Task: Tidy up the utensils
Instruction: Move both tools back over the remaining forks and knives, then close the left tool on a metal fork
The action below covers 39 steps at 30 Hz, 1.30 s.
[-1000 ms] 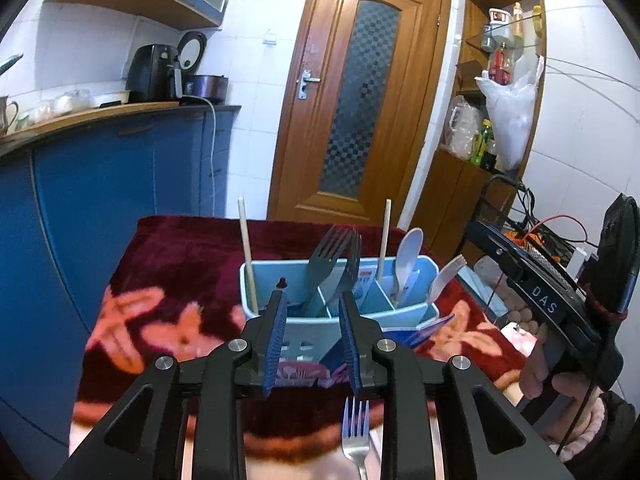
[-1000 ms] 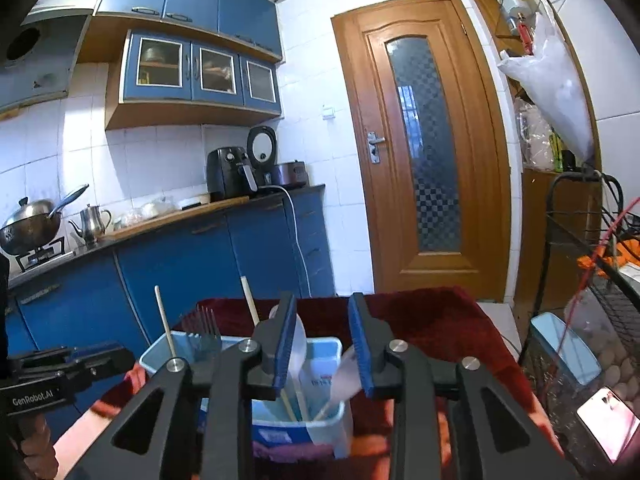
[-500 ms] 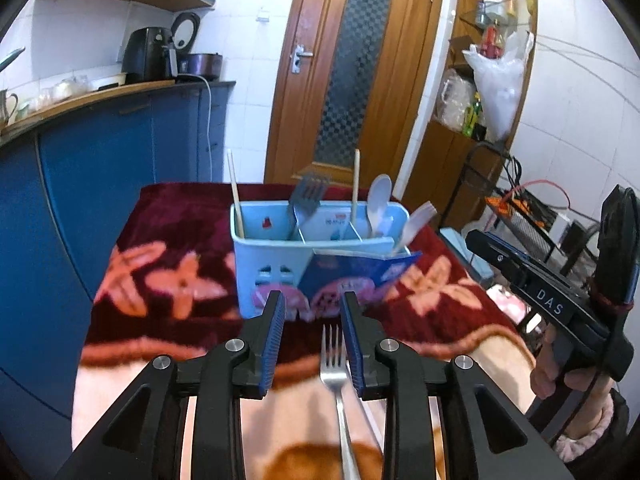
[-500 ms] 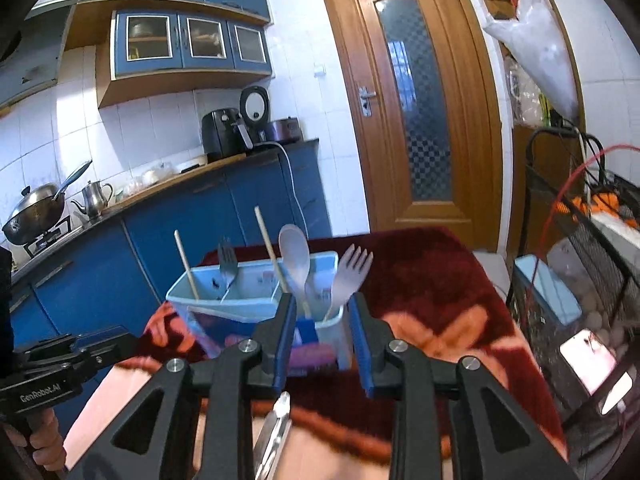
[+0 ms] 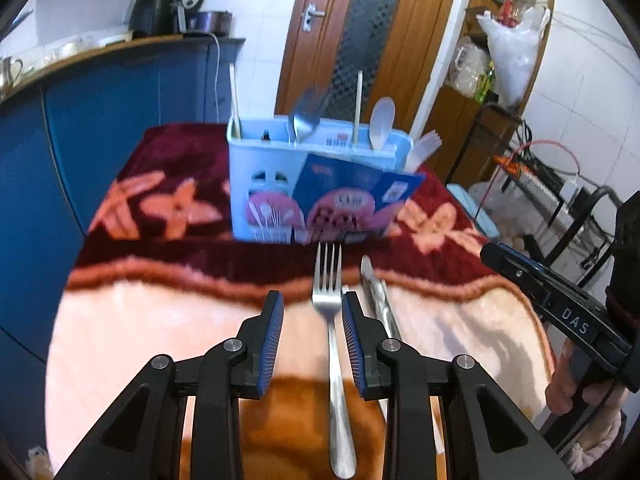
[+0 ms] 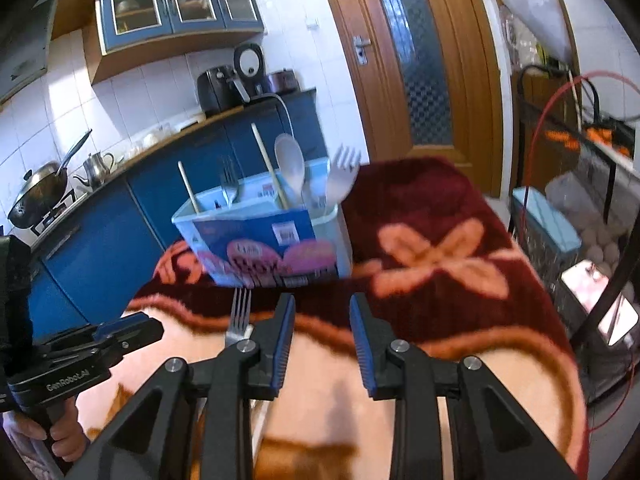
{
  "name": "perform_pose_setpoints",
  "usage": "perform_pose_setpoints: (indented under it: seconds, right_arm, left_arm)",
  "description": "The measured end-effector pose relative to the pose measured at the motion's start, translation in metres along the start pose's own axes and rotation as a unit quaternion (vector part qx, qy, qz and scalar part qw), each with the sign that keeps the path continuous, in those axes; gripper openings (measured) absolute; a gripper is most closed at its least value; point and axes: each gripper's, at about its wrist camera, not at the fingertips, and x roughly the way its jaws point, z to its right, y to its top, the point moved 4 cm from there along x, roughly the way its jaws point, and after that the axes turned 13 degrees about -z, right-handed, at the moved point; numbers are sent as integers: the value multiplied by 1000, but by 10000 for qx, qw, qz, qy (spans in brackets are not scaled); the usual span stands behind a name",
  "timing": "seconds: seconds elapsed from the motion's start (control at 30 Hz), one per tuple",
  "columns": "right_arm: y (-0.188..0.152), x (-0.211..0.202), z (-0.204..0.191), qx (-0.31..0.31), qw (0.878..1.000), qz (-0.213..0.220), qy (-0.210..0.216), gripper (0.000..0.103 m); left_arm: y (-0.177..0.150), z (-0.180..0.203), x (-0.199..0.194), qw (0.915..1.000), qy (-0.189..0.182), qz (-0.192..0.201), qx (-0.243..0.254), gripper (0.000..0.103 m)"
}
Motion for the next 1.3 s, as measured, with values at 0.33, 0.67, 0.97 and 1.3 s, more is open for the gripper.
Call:
perform_pose_setpoints:
  seconds: [0.33,0.67,0.97,1.3]
  right_arm:
    - [-21,12,8,-57,9991,-411,32,36]
    - [-30,17,19,21,9986,-510,112,37]
    - [-37,18,26,30,9983,-547,184,37]
    - [-39,24,28,73,9977,-618,251,37]
  left_arm:
    - [-9,14,34,9981,155,-569,197,31]
    - [-5,21,59,9932,273,-1052,413,31]
    - [2,31,81,9819,138,-1787,619,27]
    - [18,23,94,9723,-189,-2292,424,7]
